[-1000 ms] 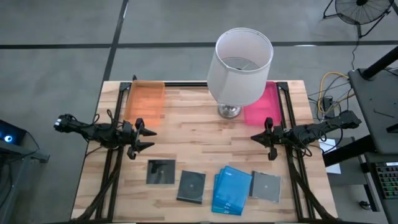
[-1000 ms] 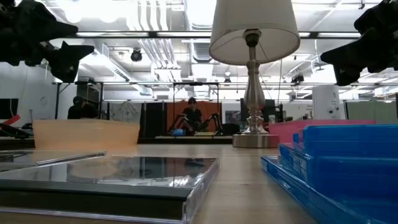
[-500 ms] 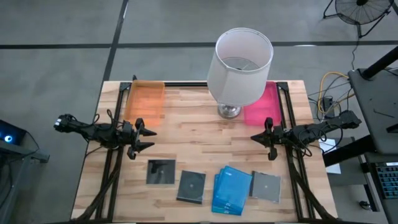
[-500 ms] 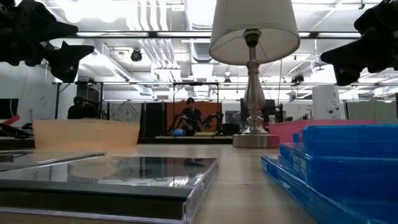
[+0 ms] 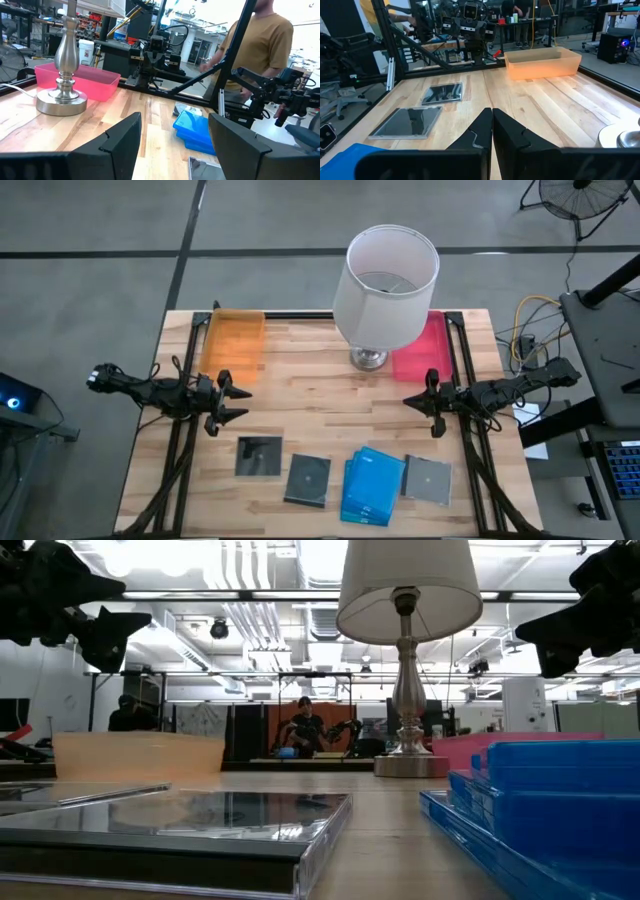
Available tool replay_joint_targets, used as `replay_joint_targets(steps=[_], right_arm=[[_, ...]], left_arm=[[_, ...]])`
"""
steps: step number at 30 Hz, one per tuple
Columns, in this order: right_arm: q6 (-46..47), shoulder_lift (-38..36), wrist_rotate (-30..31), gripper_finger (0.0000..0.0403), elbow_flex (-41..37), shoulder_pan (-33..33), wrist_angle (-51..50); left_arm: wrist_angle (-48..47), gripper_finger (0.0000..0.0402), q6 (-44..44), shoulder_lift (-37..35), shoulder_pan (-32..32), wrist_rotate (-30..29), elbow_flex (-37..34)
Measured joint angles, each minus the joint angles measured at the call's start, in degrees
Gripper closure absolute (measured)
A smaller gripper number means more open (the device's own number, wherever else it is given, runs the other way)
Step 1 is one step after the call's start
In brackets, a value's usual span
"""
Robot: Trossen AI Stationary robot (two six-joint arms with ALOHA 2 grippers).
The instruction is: Pick & place jewel cases by type
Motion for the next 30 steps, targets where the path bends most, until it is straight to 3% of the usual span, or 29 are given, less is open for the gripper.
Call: replay_joint_targets(steps=[30], right_arm=[[0.8, 0.0, 0.0, 0.0394, 0.0, 0.0, 2.1]], left_arm=[[0.2, 0.0188, 0.1, 0.0, 0.0, 0.0, 0.0]])
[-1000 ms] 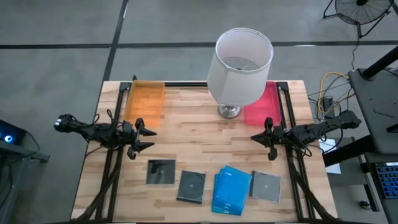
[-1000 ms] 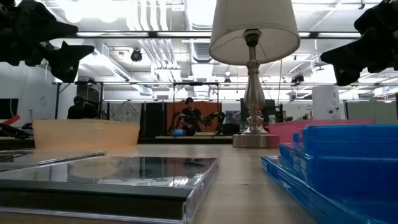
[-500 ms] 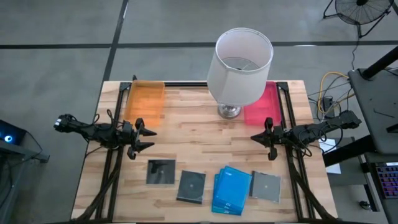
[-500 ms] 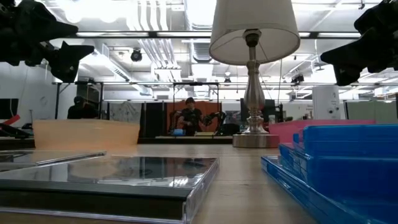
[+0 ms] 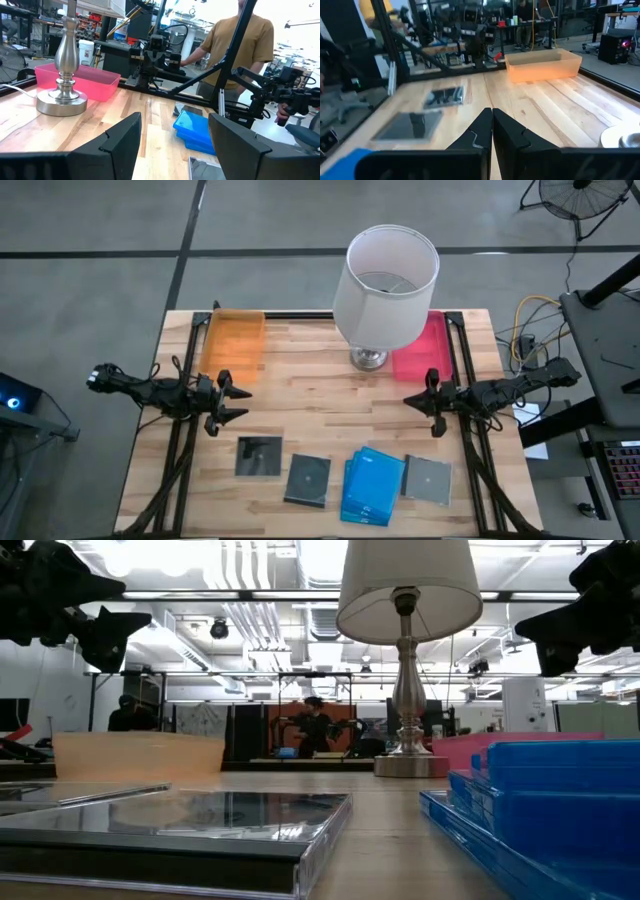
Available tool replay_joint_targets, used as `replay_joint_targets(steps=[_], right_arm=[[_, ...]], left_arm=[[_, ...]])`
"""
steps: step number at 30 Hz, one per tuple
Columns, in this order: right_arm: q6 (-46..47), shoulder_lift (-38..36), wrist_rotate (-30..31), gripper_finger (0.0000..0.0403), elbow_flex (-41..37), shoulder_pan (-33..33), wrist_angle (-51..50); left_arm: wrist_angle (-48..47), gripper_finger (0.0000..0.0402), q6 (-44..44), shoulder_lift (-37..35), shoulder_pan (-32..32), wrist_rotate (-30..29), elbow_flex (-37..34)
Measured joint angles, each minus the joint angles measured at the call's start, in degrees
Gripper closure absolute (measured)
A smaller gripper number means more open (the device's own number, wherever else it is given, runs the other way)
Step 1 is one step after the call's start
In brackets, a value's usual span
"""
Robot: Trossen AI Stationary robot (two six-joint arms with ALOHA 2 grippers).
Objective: Pick & place jewel cases by type
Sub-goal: Put the blue cd case into the orange bin
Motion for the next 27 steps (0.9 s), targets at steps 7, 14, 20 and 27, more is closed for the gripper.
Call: replay_joint_targets(steps=[7, 14, 20, 27], right_arm=[[6.6, 0.0, 0.3, 0.0394, 0.0, 0.0, 10.9], [21.4, 0.0, 9.2, 0.0394, 0.0, 0.0, 18.2], [25.5, 0.0, 10.6, 0.0394, 0.0, 0.0, 19.5], [26.2, 0.0, 10.2, 0.0394, 0.0, 0.0, 20.7]], left_arm=[[2.6, 0.0188, -5.8, 0.0, 0.0, -0.1, 0.0], [9.2, 0.0188, -16.9, 0.2, 0.0, -0.9, 0.0], [10.4, 0.0188, -25.9, 0.1, 0.0, -0.9, 0.0], [10.4, 0.0188, -35.5, 0.1, 0.0, -0.8, 0.0]])
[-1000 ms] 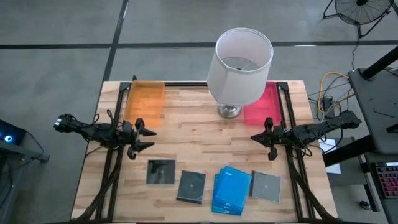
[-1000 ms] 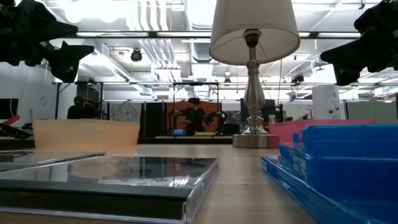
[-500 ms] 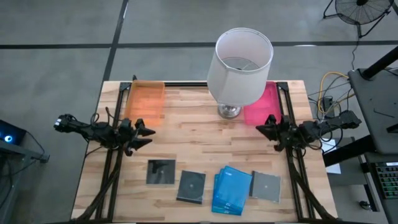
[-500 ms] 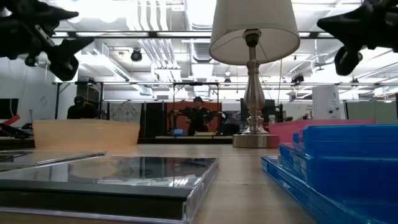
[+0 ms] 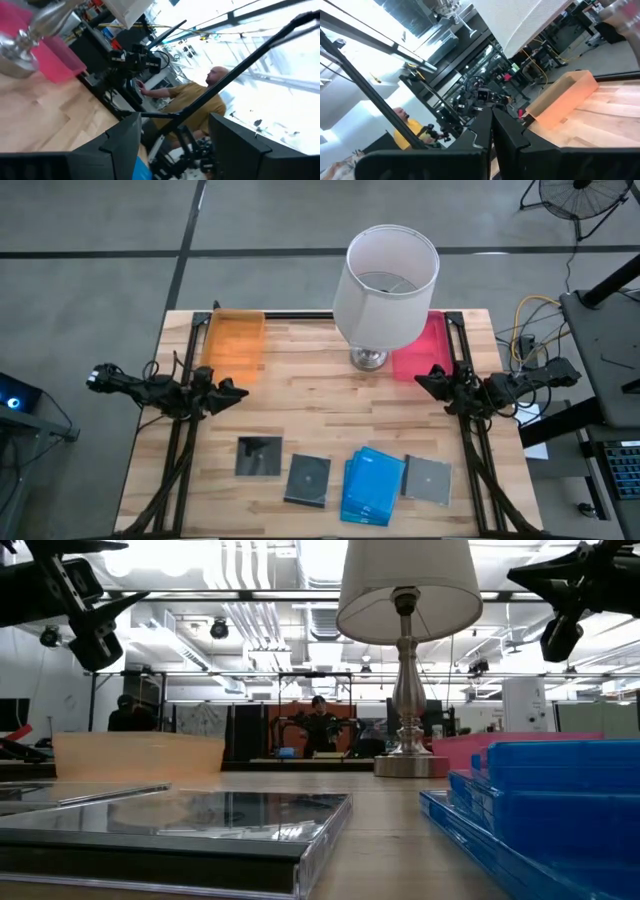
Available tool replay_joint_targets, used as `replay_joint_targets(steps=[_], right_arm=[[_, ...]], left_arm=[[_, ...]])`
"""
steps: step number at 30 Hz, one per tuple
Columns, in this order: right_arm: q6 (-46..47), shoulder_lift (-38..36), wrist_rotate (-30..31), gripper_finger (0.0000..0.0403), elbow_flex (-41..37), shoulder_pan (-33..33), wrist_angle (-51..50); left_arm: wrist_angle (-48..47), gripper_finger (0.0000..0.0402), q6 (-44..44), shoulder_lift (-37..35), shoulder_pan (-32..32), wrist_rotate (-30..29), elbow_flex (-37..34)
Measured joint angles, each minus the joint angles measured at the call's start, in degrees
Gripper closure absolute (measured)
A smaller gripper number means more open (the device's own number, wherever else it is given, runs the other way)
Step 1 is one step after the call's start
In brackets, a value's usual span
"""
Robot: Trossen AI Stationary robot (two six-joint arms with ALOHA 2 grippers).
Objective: Pick & place jewel cases by type
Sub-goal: Put the blue cd case into the orange bin
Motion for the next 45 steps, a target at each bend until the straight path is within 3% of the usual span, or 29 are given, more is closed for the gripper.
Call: replay_joint_targets(steps=[9, 17, 21, 26, 30, 38, 45], right_arm=[[-1.5, 0.0, -0.3, 0.0394, 0.0, 0.0, -0.8], [-0.8, 0.0, -1.4, 0.0394, 0.0, 0.0, -2.0], [-0.8, 0.0, -1.7, 0.0394, 0.0, 0.0, -1.8], [-1.1, 0.0, -1.7, 0.0394, 0.0, 0.0, -1.8], [-1.1, 0.0, -1.7, 0.0394, 0.0, 0.0, -1.6], [-3.9, 0.1, -3.9, 0.0394, 1.9, 0.0, 1.6], [-12.5, 4.4, -5.8, 0.0394, 15.7, 0.0, -7.2]], left_arm=[[0.1, 0.0188, -9.3, 0.1, 0.0, 0.9, 0.0], [0.9, 0.0197, -2.7, 0.6, 0.0, 0.6, 0.0], [-0.1, 0.0251, 0.5, 1.8, 0.0, 0.5, 0.8], [0.3, 0.0370, 6.0, 4.0, 0.0, 0.5, 3.1], [1.3, 0.0395, 10.6, 5.6, 0.0, 0.5, 5.0], [-0.2, 0.0401, 19.6, 10.5, 0.0, 1.0, 14.3], [-20.2, 0.0401, 21.7, 21.2, 0.0, 0.4, 29.9]])
